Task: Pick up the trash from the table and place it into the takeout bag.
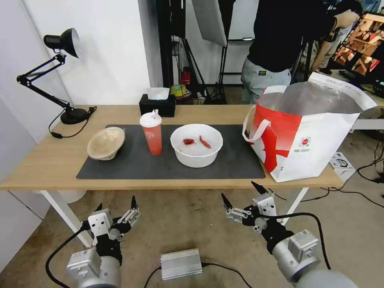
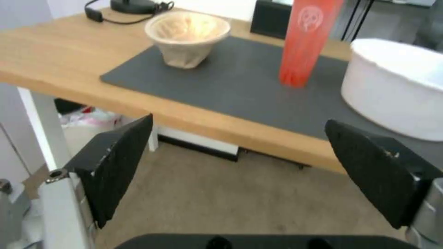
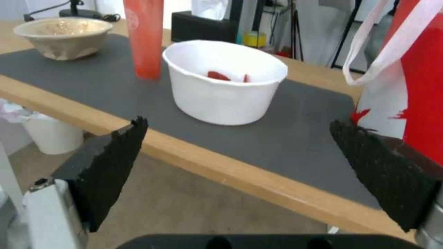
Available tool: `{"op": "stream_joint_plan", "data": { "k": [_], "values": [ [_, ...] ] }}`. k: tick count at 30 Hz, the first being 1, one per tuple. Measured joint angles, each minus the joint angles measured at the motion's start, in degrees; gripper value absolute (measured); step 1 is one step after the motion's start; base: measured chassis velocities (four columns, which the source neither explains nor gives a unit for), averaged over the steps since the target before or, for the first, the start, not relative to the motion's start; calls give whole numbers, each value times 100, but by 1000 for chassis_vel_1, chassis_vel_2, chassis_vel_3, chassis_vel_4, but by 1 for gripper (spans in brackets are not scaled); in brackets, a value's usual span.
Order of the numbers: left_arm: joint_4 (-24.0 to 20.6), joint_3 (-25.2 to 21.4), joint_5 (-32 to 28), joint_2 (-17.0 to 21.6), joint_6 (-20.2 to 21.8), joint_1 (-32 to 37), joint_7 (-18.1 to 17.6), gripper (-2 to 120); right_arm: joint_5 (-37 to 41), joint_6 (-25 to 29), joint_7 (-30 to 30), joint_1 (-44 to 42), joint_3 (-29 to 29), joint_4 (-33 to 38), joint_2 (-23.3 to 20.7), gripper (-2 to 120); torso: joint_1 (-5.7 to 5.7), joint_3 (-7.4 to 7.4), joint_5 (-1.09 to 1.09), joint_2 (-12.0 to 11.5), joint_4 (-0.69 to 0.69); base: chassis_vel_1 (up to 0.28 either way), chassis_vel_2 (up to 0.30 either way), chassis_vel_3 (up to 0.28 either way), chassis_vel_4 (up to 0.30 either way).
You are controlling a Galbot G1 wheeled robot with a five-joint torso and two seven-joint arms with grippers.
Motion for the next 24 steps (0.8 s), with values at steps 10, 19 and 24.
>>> {"op": "stream_joint_plan", "data": {
  "k": [10,19,24],
  "values": [
    [-24,52,32,115,-207,-6,-85,100,18,54,-40,41,33,29,-64,100,0,0,0,0,0,0,0,0,0],
    [-13,25,45,123,-261,-38,-48,100,188,154,-44,154,115,24,-252,100,0,0,-1,0,0,0,0,0,0],
    [-7,26,37,199,-378,-168,91,100,253,252,-51,223,195,-38,-320,100,0,0,0,0,0,0,0,0,0]
  ]
}}
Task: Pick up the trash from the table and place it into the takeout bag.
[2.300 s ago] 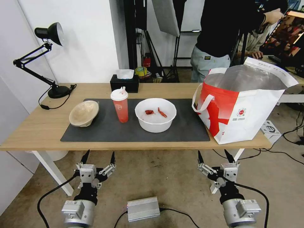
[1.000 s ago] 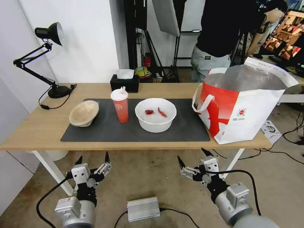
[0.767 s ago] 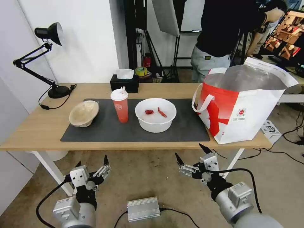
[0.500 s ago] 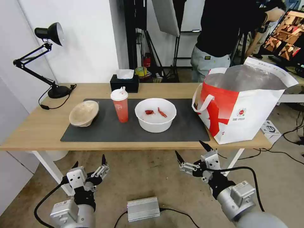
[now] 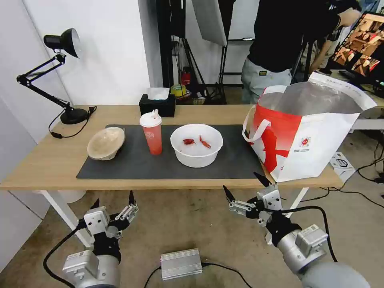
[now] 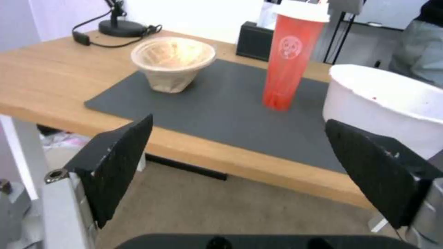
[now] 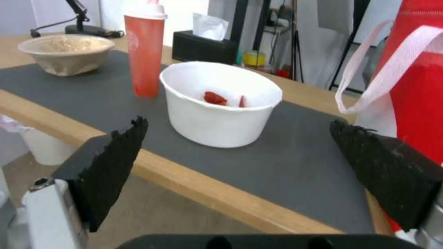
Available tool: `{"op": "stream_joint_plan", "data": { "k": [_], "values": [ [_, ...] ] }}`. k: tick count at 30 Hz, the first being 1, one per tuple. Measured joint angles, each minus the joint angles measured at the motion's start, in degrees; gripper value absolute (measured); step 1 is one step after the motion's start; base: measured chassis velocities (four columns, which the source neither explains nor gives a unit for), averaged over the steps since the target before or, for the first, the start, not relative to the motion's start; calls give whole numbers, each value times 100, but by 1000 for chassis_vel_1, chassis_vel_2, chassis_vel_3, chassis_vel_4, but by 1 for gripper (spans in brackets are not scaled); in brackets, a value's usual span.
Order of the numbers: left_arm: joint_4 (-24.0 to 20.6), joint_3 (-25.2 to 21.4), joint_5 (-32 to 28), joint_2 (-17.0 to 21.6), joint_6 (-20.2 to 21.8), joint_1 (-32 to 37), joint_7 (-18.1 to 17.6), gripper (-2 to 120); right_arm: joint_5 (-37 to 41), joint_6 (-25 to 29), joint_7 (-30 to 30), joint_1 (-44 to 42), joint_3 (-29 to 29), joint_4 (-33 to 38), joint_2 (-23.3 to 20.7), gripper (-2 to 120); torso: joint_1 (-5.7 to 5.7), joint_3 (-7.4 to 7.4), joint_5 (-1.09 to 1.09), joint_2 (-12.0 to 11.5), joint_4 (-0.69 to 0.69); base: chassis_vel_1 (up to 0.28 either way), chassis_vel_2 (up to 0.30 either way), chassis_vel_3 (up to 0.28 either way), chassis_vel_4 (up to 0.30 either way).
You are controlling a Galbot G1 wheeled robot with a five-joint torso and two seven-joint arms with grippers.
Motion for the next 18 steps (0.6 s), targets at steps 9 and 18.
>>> {"op": "stream_joint_plan", "data": {
  "k": [9,18],
  "values": [
    [5,50,-110,84,-41,-165,91,100,307,179,-155,303,154,-145,-442,100,0,0,0,0,0,0,0,0,0],
    [6,51,-113,58,-66,-182,153,100,917,198,-197,990,133,-332,-934,100,0,0,0,0,0,0,0,0,0]
  ]
}}
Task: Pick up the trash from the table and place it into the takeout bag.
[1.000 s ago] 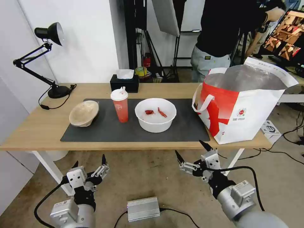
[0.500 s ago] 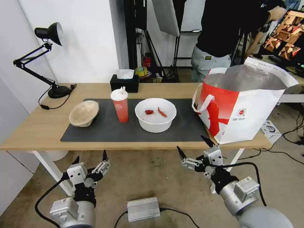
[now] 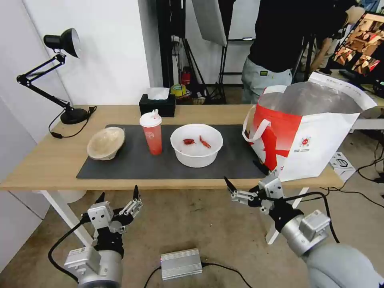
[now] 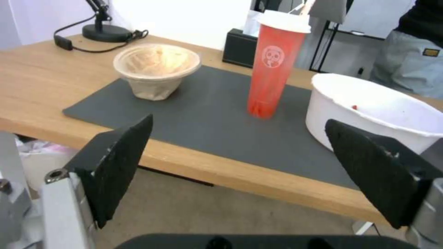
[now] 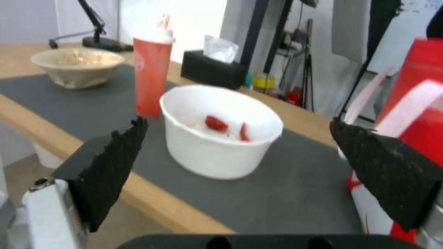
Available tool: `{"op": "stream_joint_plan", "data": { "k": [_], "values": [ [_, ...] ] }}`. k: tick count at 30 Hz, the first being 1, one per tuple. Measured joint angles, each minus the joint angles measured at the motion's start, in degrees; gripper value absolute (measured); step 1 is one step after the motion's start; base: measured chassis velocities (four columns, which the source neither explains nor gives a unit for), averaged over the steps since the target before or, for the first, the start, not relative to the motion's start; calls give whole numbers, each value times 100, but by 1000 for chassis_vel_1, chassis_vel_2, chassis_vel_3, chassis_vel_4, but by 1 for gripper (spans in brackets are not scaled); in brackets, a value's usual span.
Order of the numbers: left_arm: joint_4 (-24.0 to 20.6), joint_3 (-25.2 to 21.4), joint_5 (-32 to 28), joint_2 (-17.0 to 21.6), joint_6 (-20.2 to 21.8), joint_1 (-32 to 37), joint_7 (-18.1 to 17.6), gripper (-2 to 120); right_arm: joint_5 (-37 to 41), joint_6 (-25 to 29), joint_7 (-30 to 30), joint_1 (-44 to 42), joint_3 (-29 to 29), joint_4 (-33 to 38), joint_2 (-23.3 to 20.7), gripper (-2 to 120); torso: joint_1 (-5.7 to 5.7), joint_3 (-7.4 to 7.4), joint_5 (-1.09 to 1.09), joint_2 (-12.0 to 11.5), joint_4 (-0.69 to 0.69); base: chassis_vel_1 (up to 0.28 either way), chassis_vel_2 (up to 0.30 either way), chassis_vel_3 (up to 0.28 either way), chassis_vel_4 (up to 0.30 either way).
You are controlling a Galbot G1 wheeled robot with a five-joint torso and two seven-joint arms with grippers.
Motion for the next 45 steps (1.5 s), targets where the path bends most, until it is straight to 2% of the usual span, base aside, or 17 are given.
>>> {"op": "stream_joint_plan", "data": {
  "k": [8,12,17,22,25,37,45],
  "values": [
    [1,-15,-1,-6,-43,0,30,100,898,38,-238,1009,-172,-307,-587,100,0,0,0,0,0,0,0,0,0],
    [1,-21,-2,-7,-85,2,50,100,1429,23,-360,1756,-429,-543,-1037,100,0,0,0,-1,0,0,0,0,0],
    [2,-37,-2,-8,-95,2,63,100,2000,-151,-459,2467,-658,-721,-1240,100,0,0,0,0,0,0,0,0,0],
    [25,-66,0,-4,-122,0,71,100,2352,-314,-487,2972,-941,-892,-1297,100,1,0,0,-1,0,0,0,0,0],
    [25,-85,0,1,-132,4,72,100,2543,-614,-531,3366,-1231,-1024,-1297,100,0,0,0,0,0,0,0,0,0],
    [38,-97,2,0,-132,19,44,100,2812,-1606,-657,4666,-2282,-1643,-1133,100,0,0,0,0,1,0,0,0,0],
    [26,-103,6,-7,-129,27,38,100,2900,-1992,-810,5361,-2773,-1952,-1006,100,0,0,-1,0,0,0,0,0,0]
  ]
}}
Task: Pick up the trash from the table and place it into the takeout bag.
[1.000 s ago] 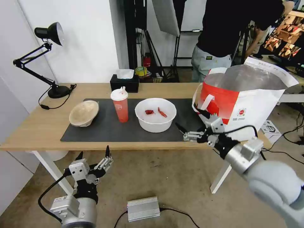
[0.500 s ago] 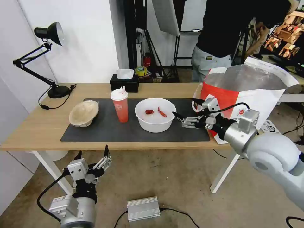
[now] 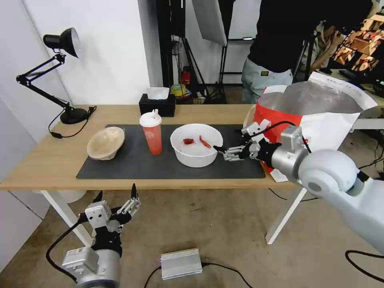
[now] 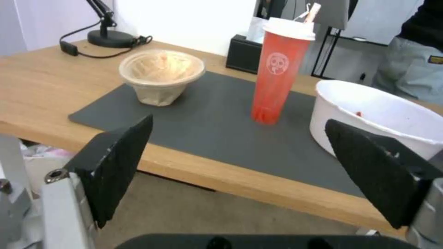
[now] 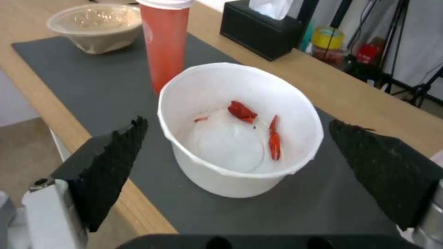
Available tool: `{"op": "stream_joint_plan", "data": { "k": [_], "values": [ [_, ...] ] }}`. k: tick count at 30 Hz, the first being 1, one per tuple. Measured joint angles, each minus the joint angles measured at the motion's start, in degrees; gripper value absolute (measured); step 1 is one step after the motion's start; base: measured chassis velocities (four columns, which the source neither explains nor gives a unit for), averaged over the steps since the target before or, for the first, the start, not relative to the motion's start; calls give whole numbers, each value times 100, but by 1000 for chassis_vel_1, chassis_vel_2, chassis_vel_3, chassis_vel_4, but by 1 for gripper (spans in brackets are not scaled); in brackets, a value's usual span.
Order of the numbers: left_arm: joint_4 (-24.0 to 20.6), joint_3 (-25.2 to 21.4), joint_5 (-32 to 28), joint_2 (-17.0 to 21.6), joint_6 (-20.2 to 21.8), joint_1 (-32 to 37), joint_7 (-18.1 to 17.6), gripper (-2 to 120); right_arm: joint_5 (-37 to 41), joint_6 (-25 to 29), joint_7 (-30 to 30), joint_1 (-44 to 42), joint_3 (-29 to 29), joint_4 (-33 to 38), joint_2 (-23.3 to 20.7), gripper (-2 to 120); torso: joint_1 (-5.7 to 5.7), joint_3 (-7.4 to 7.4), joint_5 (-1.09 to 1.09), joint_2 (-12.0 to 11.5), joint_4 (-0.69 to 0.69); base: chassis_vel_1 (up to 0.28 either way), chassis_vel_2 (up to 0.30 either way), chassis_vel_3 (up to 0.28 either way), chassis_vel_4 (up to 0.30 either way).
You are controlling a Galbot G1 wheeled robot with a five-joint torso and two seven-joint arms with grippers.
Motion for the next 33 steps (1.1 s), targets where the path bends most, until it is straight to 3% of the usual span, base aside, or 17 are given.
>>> {"op": "stream_joint_plan", "data": {
  "k": [17,33],
  "values": [
    [-1,7,5,-23,1,-3,29,100,45,-290,-676,945,-855,-493,163,100,0,0,0,0,-1,0,0,0,0],
    [-1,-17,9,-30,-1,-1,36,100,176,-389,-832,2056,-1962,-1066,745,100,0,0,-1,0,0,0,0,0,0]
  ]
}}
